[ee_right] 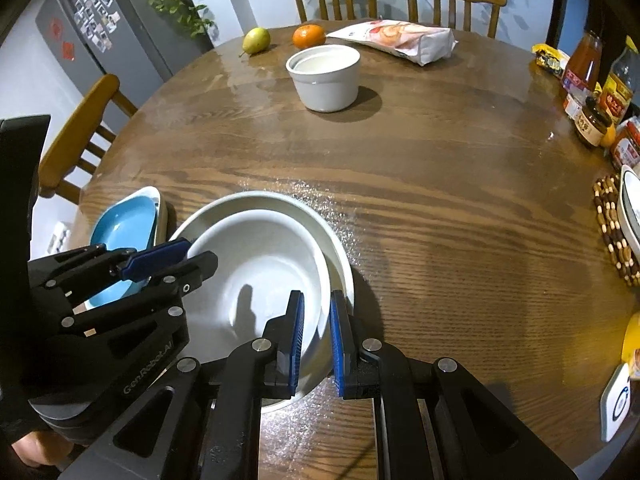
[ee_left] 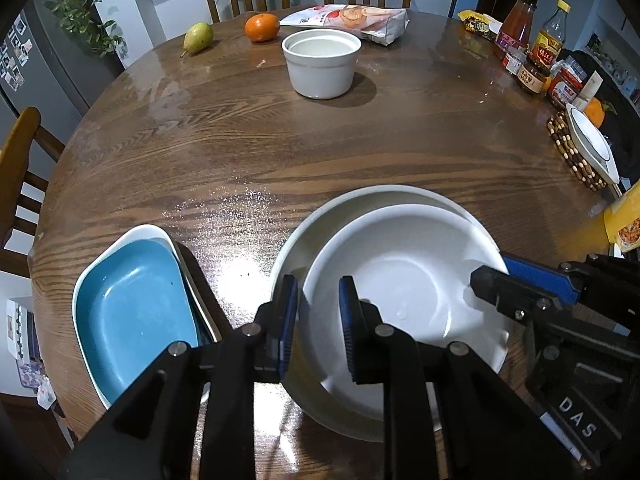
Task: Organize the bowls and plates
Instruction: 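Open the right gripper to release the nested bowl, then withdraw the right gripper from the nested bowls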
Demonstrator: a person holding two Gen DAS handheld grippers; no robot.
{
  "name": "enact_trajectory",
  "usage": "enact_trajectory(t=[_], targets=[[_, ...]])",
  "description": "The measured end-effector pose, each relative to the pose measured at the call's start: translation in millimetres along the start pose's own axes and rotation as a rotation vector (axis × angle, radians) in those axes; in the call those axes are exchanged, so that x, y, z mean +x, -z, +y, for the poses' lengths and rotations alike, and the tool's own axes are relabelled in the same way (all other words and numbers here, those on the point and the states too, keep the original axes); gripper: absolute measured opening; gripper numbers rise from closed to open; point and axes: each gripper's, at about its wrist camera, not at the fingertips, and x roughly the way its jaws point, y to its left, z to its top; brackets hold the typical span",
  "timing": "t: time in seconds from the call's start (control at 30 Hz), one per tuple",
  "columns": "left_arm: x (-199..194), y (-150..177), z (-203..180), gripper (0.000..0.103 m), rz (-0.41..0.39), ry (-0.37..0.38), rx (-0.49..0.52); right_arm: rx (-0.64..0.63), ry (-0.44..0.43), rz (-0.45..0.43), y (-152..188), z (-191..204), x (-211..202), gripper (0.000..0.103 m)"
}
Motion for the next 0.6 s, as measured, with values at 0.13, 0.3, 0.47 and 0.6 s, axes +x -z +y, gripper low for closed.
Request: enact_trajectory(t=[0.13,0.3,0.47,0.6], targets=[[-6.1,-0.7,-0.2,0.038,-0.018,-0.002,0.002,0.015,0.004,-0.027,-3.5,-4.5,-6.6,0.012],[-13.0,-2.9,2.5,0.053,-0.048,-0.023,0.0,0.058,-0.023,-0.052,-5.9,-13.8,-13.4,0.012],[-20.3,-5.4,7.2,0.069,-0.071,-0.03,-0.012,0.097,-0.052,-0.059,-6.2,-20.6,-17.5,0.012],[-24.5,-7.2,8.0,0.074,-0.085,-0.035,-0.013,0.121,-0.071,-0.063,-6.2,-23.2,-19.2,0.012]])
